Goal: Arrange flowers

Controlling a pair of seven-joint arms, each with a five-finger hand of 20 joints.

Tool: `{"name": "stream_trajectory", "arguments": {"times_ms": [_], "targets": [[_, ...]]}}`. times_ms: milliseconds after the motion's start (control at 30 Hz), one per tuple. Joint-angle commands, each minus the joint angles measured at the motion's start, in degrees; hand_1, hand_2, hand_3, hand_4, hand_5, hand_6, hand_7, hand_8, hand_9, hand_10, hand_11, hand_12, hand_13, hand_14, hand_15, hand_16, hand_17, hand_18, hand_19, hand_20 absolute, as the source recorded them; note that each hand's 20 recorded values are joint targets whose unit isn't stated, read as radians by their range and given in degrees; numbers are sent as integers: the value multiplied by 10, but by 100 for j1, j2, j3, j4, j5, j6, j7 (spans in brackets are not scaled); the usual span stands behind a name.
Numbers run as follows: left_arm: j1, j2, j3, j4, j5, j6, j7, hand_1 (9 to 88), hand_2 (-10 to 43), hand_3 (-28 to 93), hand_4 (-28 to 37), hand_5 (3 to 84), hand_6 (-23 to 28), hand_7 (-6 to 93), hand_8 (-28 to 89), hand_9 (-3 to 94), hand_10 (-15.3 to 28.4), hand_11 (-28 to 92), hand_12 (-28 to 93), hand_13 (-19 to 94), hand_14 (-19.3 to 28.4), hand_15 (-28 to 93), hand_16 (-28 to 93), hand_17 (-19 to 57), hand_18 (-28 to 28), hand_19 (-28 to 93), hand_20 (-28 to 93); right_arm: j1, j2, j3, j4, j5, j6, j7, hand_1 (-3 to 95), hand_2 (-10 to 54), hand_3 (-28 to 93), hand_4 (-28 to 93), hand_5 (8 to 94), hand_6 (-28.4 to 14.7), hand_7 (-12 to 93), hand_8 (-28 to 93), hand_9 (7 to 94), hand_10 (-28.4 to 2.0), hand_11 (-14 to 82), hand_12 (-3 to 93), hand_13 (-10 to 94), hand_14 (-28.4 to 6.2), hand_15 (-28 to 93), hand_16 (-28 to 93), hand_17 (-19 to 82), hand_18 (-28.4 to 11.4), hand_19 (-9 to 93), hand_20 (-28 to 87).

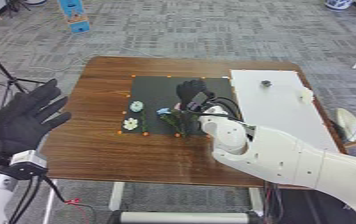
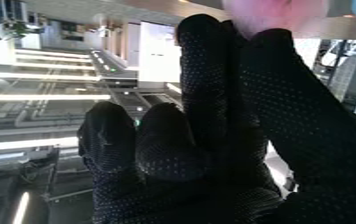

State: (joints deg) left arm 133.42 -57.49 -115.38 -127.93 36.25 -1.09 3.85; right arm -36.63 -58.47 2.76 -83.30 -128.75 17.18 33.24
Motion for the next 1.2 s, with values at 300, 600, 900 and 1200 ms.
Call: {"name": "stream_trajectory", "arguments": {"times_ms": [300, 600, 900, 1200], "targets": [[58, -80, -24, -57, -12, 24, 5, 198, -47, 679, -283, 279, 33, 132, -73, 202, 98, 104, 174, 168, 130, 113, 62, -132, 236, 392, 66, -163, 554, 956, -923, -107, -424, 85, 434, -95, 782, -283, 612, 18, 415, 19, 708, -71, 231, 391, 690, -60, 870, 345, 394, -208, 932, 647], [188, -142, -89, -117, -5, 41, 59, 198, -46, 679, -283, 279, 33, 133, -74, 202, 98, 105, 174, 168, 131, 113, 62, -132, 237, 392, 66, -202, 1469, 1634, -796, 61, -238, 366, 357, -95, 852, -282, 501, -13, 284, -131, 534, -121, 294, 244, 615, -86, 848, 328, 329, -215, 909, 595], [230, -183, -101, -143, -3, 55, 84, 196, -48, 683, -283, 279, 33, 133, -73, 202, 98, 105, 173, 169, 130, 112, 62, -132, 236, 392, 66, -635, 1630, 2148, 396, 1129, -548, 754, 290, -95, 788, -283, 276, -115, 101, -53, 319, -191, 144, 214, 513, -129, 855, 259, 272, -231, 849, 561], [276, -207, -106, -161, 1, 49, 98, 197, -47, 682, -283, 279, 33, 134, -73, 202, 98, 105, 173, 169, 130, 114, 62, -132, 236, 392, 65, -1072, 1865, 2523, 978, 2147, -330, 396, 291, -95, 857, -282, 128, -151, 9, -8, 175, -182, 36, 184, 466, -126, 870, 228, 246, -208, 805, 514]]}}
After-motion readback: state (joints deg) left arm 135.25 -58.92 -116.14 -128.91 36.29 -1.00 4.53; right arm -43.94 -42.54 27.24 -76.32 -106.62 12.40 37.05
